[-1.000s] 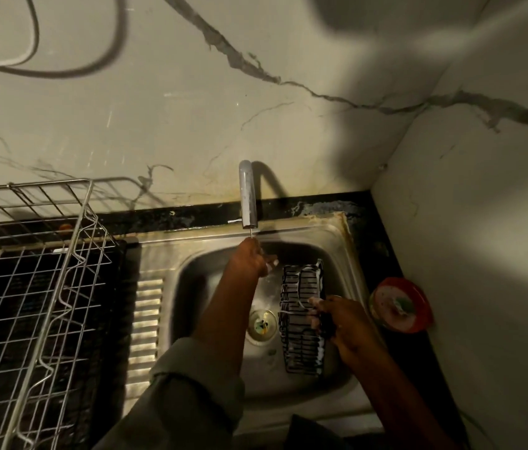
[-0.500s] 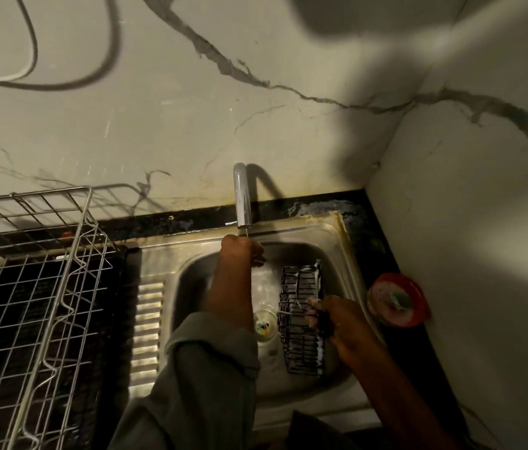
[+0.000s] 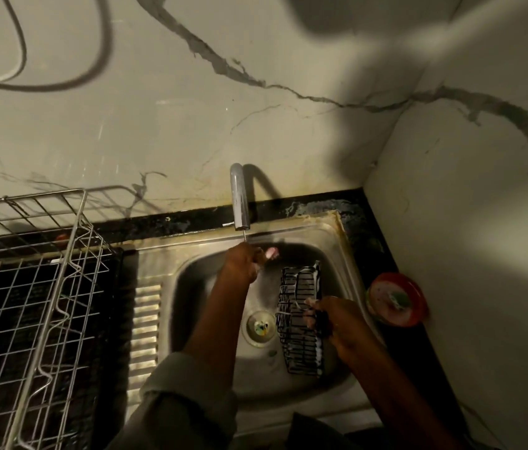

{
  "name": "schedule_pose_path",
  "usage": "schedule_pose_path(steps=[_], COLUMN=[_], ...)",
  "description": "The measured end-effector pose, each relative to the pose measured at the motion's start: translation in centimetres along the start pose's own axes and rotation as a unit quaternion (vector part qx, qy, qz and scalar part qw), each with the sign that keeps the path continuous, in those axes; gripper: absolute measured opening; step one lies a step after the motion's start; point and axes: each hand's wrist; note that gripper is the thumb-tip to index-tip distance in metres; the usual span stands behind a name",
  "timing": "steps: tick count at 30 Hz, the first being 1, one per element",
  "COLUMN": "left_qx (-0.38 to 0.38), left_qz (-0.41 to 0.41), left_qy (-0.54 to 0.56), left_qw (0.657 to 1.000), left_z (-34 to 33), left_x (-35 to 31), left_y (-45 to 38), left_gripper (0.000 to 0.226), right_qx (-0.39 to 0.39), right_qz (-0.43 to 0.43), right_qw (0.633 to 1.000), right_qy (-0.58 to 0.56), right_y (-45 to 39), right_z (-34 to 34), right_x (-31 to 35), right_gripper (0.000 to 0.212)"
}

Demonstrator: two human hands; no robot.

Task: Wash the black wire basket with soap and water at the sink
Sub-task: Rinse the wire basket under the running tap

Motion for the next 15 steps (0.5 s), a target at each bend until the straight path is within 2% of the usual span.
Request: schedule_pose_path(steps=[1,3,5,7,8,10,12,13,14,15], left_qx=[0.005,0.011,0.034,0.037,0.05,0.078,0.09,0.077,0.07,0.104], left_qz=[-0.014,-0.055,-0.089,-0.053,-0.038,-0.007,0.002,-0.013,-0.001,0.0], left_qy=[0.004,-0.108,-0.313,-0.464,-0.486,-0.473,-0.509,-0.501,-0.461,-0.495], left_qw=[1.0,0.993,0.945,0.883,0.872,0.877,0.856,0.862,0.885,0.863], left_z=[-0.4,-0.9,-0.7,-0.7,-0.8,-1.0,-1.5,-1.3,-1.4,-1.3], left_x=[0.3,0.5,0.4,-0.4,-0.8,-1.9,-3.0,-3.4,-3.5,-3.8], left_y=[0.3,0.6,-0.3,-0.8,-1.3,-1.9,-1.4,-1.2,-0.4,0.0], left_gripper=[0.011,0.011,0.005,0.01,0.012,0.01,0.018,0.026,0.028,0.026], right_qx=[0.0,0.003,0.015,0.022,0.021,0.01,-0.003,-0.004,-0.003,-0.003], right_qz=[0.0,0.0,-0.005,-0.014,-0.018,-0.026,-0.034,-0.037,-0.038,-0.038], right_qw=[1.0,1.0,1.0,0.999,0.999,0.999,0.998,0.998,0.998,0.998], right_qy=[-0.004,-0.003,0.011,0.025,0.029,0.04,0.051,0.049,0.046,0.046], right_y=[0.1,0.5,1.3,1.9,2.0,2.0,1.8,1.7,1.7,1.7], right_z=[-0.2,-0.5,-0.7,-0.6,-0.5,-0.3,-0.2,-0.1,-0.1,0.0], right_x=[0.0,-0.1,0.0,0.1,0.1,-0.1,-0.2,-0.2,-0.2,-0.2], right_gripper=[0.015,0.014,0.012,0.013,0.014,0.014,0.014,0.012,0.011,0.011])
Point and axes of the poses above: each hand's wrist, its own y-axis away from the middle knuckle, its own z-axis out of the back of the hand, x = y × z, and after that the axes turned 13 degrees about x, right-handed
